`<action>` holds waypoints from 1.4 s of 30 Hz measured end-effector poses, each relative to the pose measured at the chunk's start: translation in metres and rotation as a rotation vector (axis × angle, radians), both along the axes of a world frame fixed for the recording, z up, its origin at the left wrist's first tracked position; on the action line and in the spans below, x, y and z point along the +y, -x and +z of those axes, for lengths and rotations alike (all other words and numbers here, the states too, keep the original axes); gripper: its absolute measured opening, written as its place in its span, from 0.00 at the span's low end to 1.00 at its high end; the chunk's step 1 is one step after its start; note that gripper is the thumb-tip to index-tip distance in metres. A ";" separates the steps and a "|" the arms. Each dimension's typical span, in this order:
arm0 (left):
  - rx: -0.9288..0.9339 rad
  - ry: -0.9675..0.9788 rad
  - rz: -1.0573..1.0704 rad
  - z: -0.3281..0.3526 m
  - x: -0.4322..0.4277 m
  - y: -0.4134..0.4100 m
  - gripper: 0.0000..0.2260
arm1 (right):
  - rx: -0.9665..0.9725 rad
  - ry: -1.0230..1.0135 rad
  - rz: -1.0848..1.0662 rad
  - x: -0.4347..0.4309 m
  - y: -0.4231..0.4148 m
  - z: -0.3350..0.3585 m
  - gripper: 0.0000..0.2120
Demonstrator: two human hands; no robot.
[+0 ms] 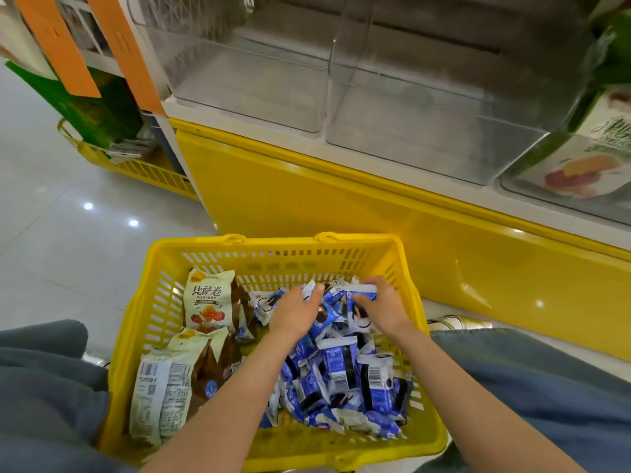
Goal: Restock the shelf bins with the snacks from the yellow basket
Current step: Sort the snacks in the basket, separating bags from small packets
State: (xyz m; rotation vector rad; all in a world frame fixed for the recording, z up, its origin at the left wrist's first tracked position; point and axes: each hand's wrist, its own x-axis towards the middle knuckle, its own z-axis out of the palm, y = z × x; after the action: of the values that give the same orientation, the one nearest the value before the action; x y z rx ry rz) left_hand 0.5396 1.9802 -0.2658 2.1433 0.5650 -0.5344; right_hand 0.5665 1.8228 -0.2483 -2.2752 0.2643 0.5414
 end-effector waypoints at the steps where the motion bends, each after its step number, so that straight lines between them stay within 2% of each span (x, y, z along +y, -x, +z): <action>1: 0.031 0.090 0.048 -0.001 -0.003 -0.005 0.28 | 0.056 -0.020 -0.028 0.001 -0.003 -0.002 0.17; 4: 0.009 0.336 0.150 0.000 -0.011 -0.007 0.24 | 0.069 0.003 -0.039 0.000 -0.003 -0.006 0.21; 7: -0.093 0.236 0.048 -0.006 -0.009 0.011 0.25 | -0.154 0.087 0.071 -0.009 0.013 0.004 0.23; 8: -0.121 0.196 0.030 -0.009 -0.006 0.020 0.23 | -0.201 0.079 0.138 -0.013 0.022 0.009 0.22; 10: -0.079 0.164 0.000 -0.015 0.001 0.037 0.11 | -0.163 0.056 0.274 -0.022 0.042 0.015 0.21; 11: 0.002 0.151 -0.034 -0.018 0.003 0.045 0.08 | -0.102 0.056 0.334 -0.027 0.053 0.017 0.22; 14: 0.262 0.192 -0.273 -0.026 0.009 0.065 0.10 | 0.051 0.135 0.470 -0.043 0.083 0.013 0.31; 15: 0.320 0.225 -0.353 -0.027 0.010 0.071 0.14 | 0.060 0.192 0.518 -0.045 0.089 0.012 0.33; 17: 0.355 0.260 -0.440 -0.028 0.014 0.080 0.24 | 0.037 0.291 0.583 -0.047 0.095 0.009 0.34; 19: 0.296 0.243 -0.443 -0.027 0.017 0.088 0.30 | 0.013 0.358 0.605 -0.046 0.096 0.008 0.33; 24: 0.154 0.157 -0.440 -0.020 0.021 0.102 0.32 | -0.036 0.411 0.625 -0.045 0.095 0.013 0.31; 30: 0.114 -0.119 -0.584 -0.018 0.022 0.114 0.28 | 0.064 0.198 0.592 -0.050 0.093 0.023 0.27; 35: 0.108 -0.015 -0.516 -0.017 0.025 0.120 0.15 | 0.065 0.117 0.483 -0.047 0.087 0.030 0.26; 38: 0.061 0.107 -0.452 -0.009 0.031 0.115 0.09 | -0.027 0.129 0.379 -0.045 0.076 0.037 0.25; 42: -0.091 0.168 -0.308 0.006 0.039 0.097 0.18 | -0.138 0.043 0.196 -0.034 0.051 0.044 0.23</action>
State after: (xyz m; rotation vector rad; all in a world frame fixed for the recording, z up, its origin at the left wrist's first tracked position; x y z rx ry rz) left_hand 0.4428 2.0191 -0.2595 2.0906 0.1329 -0.6244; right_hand 0.5159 1.7885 -0.2039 -2.3825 -0.0155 0.4788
